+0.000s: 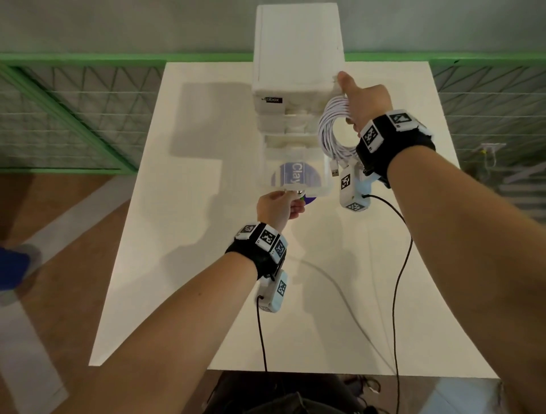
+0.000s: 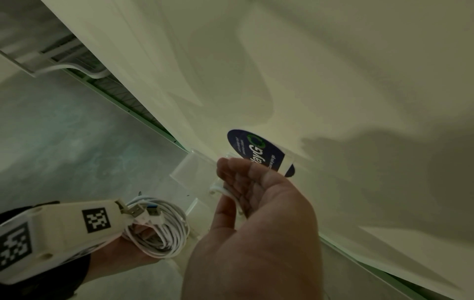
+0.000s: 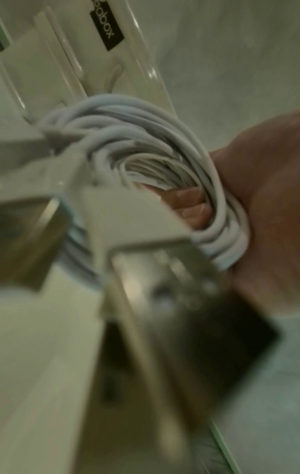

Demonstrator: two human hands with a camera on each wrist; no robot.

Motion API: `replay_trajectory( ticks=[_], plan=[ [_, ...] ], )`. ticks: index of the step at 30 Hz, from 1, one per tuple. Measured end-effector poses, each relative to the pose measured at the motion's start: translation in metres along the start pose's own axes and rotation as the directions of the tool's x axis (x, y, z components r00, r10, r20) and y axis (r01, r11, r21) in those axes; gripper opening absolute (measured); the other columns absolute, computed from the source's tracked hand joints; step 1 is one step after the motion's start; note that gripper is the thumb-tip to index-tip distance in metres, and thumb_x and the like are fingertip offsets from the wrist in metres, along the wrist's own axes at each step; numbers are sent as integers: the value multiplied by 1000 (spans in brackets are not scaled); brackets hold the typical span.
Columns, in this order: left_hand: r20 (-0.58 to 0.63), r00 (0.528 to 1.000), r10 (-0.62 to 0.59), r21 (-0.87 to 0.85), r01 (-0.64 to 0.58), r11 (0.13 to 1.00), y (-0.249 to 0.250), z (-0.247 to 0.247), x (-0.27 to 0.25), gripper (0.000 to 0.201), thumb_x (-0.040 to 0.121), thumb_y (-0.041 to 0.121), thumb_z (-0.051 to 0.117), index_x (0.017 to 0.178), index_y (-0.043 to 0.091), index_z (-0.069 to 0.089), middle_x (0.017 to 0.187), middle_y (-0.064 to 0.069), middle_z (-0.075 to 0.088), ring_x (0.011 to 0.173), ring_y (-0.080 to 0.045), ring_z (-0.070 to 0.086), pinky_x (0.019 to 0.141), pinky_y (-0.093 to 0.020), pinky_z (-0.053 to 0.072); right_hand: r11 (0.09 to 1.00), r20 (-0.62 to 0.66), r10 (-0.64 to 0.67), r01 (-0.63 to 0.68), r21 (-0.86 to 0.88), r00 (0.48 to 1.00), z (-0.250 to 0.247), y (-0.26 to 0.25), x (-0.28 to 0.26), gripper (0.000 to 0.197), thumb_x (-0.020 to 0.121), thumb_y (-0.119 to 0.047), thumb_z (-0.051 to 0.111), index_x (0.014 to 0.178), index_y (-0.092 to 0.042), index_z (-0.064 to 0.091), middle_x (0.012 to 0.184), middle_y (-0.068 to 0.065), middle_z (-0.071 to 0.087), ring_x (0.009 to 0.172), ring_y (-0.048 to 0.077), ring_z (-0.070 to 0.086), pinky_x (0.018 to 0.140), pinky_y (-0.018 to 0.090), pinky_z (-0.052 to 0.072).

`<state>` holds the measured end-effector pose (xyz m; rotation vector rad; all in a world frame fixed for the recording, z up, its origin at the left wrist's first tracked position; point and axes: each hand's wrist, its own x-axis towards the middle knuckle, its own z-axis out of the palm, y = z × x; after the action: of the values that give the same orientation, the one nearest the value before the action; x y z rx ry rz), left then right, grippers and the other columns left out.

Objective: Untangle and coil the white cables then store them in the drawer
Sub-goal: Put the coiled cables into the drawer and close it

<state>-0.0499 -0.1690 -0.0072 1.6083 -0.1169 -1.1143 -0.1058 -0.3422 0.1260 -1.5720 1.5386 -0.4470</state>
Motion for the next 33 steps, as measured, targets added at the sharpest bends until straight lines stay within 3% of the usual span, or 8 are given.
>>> replay_trajectory(
  ticks=[13, 22, 24, 26, 28, 30, 33],
  plan=[
    [35, 999, 12, 111, -16, 994, 5, -5, -6, 20, 90, 13, 59, 72, 6, 63, 68, -10, 66, 49, -11, 62, 53, -21, 51, 1000, 8, -5, 5, 22, 1000, 1, 5, 0, 64, 73, -73, 50, 54, -12, 47, 52, 5, 54, 43, 22, 43, 53, 31, 35],
    [101, 995, 2, 124, -15, 992, 11, -8, -8, 24, 93, 13, 56, 71, 5, 61, 45, 5, 64, 41, -4, 60, 48, -17, 50, 992, 64, 38, -45, 116, 997, 1, 9, -5, 70, 71, -79, 45, 59, -11, 50, 53, 3, 53, 45, 19, 47, 52, 30, 39],
    [124, 991, -52, 166, 31, 986, 17, -9, -11, 22, 92, 15, 58, 73, 5, 59, 44, 4, 63, 40, -4, 60, 47, -17, 50, 983, 36, 18, -24, 183, 999, 2, 13, -7, 70, 76, -77, 41, 53, -11, 45, 50, 3, 48, 44, 19, 45, 49, 26, 39],
    [177, 970, -168, 316, 106, 943, 30, -14, -17, 22, 91, 19, 60, 76, 3, 57, 51, -1, 66, 43, -9, 61, 48, -19, 50, 968, -8, -11, 12, 249, 1000, 5, 16, -11, 69, 81, -73, 36, 51, -11, 39, 48, 4, 43, 43, 19, 41, 44, 19, 37],
    [228, 943, -242, 495, 101, 863, 50, -25, -24, 22, 90, 19, 62, 81, -1, 59, 66, -10, 67, 47, -13, 62, 49, -21, 52, 945, -24, -16, 23, 328, 1000, 12, 21, -16, 68, 83, -72, 33, 51, -12, 38, 48, 6, 43, 49, 21, 42, 52, 23, 39],
    [266, 948, -178, 553, 1, 833, 73, -37, -29, 21, 91, 17, 60, 86, -3, 62, 68, -13, 69, 46, -15, 63, 48, -21, 53, 911, -15, 25, -16, 411, 1000, 21, 25, -21, 68, 84, -70, 34, 47, -14, 37, 41, 1, 43, 45, 19, 43, 52, 25, 39],
    [231, 965, 122, 482, -223, 848, 106, -43, -28, 19, 93, 14, 55, 79, 3, 62, 56, -7, 66, 42, -13, 59, 47, -26, 48, 896, -24, 13, -1, 445, 1000, 40, 32, -24, 70, 87, -66, 33, 43, -14, 45, 39, -1, 45, 45, 18, 45, 51, 24, 42]
  ],
)
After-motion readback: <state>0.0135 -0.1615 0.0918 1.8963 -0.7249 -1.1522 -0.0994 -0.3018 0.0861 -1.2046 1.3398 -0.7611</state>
